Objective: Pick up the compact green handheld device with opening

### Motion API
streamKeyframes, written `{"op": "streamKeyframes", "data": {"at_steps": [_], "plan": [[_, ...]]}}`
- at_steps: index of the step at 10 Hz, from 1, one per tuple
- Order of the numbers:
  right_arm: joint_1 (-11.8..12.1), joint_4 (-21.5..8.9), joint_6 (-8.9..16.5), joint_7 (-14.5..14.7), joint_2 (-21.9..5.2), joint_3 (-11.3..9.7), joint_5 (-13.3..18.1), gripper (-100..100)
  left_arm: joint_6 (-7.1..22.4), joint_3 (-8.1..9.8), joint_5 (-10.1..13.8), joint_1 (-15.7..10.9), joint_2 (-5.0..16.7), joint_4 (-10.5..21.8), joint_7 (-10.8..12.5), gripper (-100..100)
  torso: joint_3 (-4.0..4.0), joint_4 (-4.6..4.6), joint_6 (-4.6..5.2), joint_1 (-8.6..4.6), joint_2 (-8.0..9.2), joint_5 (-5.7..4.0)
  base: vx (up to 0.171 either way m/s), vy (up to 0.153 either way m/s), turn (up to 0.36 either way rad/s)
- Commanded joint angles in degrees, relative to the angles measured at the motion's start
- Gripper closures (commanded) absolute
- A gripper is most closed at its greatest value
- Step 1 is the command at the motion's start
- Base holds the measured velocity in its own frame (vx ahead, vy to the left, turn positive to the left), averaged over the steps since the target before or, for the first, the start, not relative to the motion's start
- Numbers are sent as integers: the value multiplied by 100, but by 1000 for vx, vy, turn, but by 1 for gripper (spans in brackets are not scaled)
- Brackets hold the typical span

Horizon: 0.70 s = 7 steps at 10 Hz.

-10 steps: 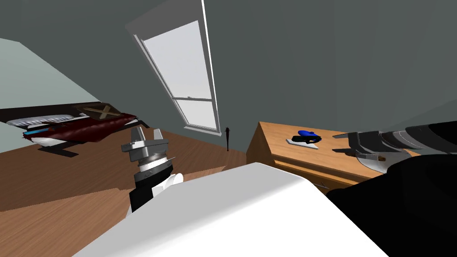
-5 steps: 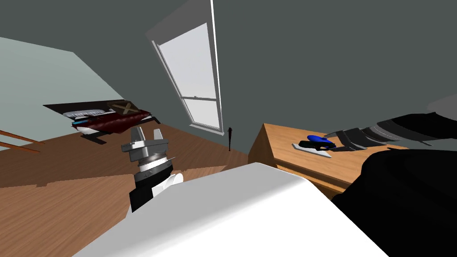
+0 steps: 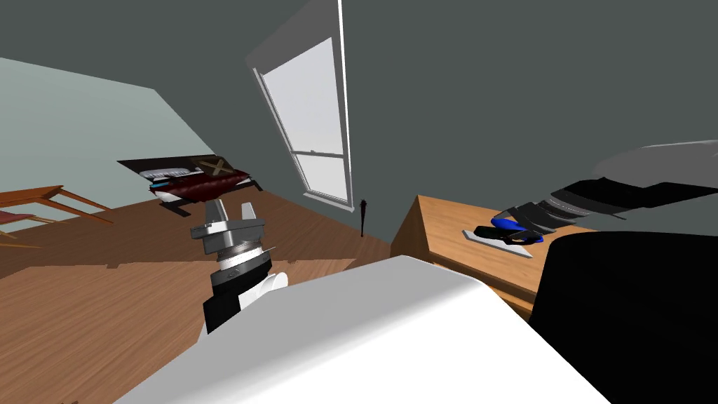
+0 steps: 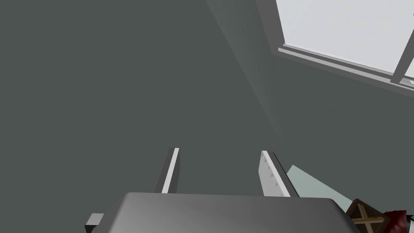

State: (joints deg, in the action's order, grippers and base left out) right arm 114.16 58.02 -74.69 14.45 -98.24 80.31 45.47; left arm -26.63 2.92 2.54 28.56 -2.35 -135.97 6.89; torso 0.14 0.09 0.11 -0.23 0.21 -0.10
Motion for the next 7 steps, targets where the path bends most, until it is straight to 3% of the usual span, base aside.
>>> {"op": "streamKeyframes", "data": {"at_steps": [1, 3, 4, 5, 6, 7], "plan": [[171, -86, -209, -62, -207, 138, 143, -100, 0, 0, 0, 0, 0, 0, 0, 0, 0, 0, 0, 0, 0, 0, -48, -65, 93], [348, -148, -411, -123, -408, 260, 291, -100, 0, 0, 0, 0, 0, 0, 0, 0, 0, 0, 1, 2, -2, 0, -35, -51, 86], [290, -125, -329, -98, -339, 212, 234, -100, 0, 0, 0, 0, 0, 0, 0, 0, -1, 0, 2, 4, -2, 1, -17, -23, 22], [299, -126, -349, -101, -349, 216, 240, 0, 0, 0, 0, 1, 0, 0, 0, 0, -1, 1, 5, 13, -5, 3, 0, 0, 0], [325, -79, -152, -143, -517, 124, 191, -100, 0, 0, 0, 1, 0, 0, 0, 0, -4, 0, 5, 21, -8, 6, 1, -4, -66], [330, -70, -114, -151, -550, 106, 181, -100, 0, 0, 0, 1, 0, 0, 0, 0, -6, -2, 5, 22, -12, 5, 2, 1, -53]]}}
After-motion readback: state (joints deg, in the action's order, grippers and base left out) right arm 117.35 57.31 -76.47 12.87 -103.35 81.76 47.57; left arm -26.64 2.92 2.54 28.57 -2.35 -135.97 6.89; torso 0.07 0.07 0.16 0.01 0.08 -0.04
